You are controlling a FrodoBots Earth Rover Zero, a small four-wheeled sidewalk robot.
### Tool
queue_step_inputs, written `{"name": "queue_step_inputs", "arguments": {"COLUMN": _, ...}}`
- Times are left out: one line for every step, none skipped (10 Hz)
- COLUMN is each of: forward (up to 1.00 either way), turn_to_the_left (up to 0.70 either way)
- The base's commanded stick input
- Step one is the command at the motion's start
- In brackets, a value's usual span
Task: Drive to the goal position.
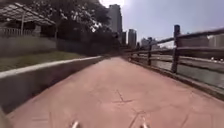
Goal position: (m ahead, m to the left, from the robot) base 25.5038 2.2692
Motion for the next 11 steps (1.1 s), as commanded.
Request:
{"name": "queue_step_inputs", "arguments": {"forward": 0.7, "turn_to_the_left": 0.0}}
{"name": "queue_step_inputs", "arguments": {"forward": 0.7, "turn_to_the_left": 0.0}}
{"name": "queue_step_inputs", "arguments": {"forward": 0.7, "turn_to_the_left": 0.0}}
{"name": "queue_step_inputs", "arguments": {"forward": 0.7, "turn_to_the_left": 0.0}}
{"name": "queue_step_inputs", "arguments": {"forward": 0.7, "turn_to_the_left": 0.0}}
{"name": "queue_step_inputs", "arguments": {"forward": 0.7, "turn_to_the_left": 0.0}}
{"name": "queue_step_inputs", "arguments": {"forward": 0.7, "turn_to_the_left": 0.0}}
{"name": "queue_step_inputs", "arguments": {"forward": 0.7, "turn_to_the_left": 0.0}}
{"name": "queue_step_inputs", "arguments": {"forward": 0.7, "turn_to_the_left": 0.0}}
{"name": "queue_step_inputs", "arguments": {"forward": 0.7, "turn_to_the_left": 0.0}}
{"name": "queue_step_inputs", "arguments": {"forward": 0.7, "turn_to_the_left": 0.0}}
